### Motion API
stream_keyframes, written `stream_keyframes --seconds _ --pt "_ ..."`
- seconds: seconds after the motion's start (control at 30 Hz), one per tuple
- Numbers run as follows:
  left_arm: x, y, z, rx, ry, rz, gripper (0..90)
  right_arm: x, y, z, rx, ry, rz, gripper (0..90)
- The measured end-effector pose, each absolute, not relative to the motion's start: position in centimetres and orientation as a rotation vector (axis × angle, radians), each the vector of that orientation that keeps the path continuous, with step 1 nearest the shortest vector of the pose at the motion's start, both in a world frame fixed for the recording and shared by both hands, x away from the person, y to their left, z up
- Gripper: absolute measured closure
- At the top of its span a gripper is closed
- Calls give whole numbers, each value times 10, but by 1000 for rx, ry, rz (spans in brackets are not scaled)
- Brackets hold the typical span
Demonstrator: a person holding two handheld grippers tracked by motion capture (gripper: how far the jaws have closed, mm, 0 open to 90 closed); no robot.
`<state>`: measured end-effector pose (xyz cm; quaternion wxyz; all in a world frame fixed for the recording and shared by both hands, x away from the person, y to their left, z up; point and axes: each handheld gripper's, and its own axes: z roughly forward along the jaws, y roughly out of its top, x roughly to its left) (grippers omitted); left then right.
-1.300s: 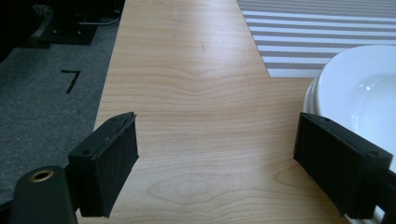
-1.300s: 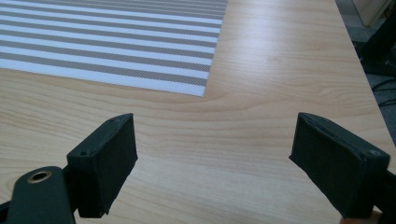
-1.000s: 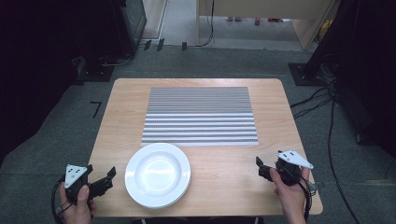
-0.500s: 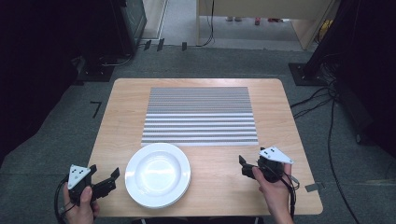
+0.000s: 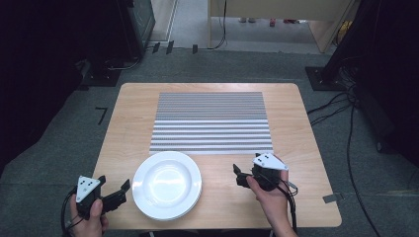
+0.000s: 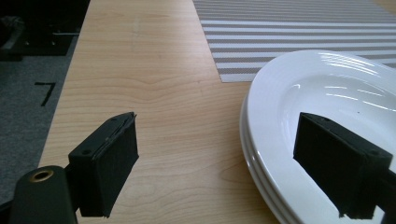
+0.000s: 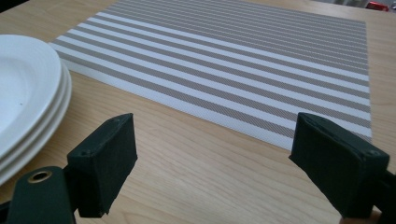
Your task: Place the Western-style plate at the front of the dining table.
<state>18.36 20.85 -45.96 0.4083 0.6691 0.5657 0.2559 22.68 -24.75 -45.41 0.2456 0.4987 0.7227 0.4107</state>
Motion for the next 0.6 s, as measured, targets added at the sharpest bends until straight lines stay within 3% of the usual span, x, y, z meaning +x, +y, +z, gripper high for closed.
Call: stream_keyframes --seconds 0.6 --pt "180 182 -463 1724 1372 563 142 231 -190 -440 1290 2046 1199 180"
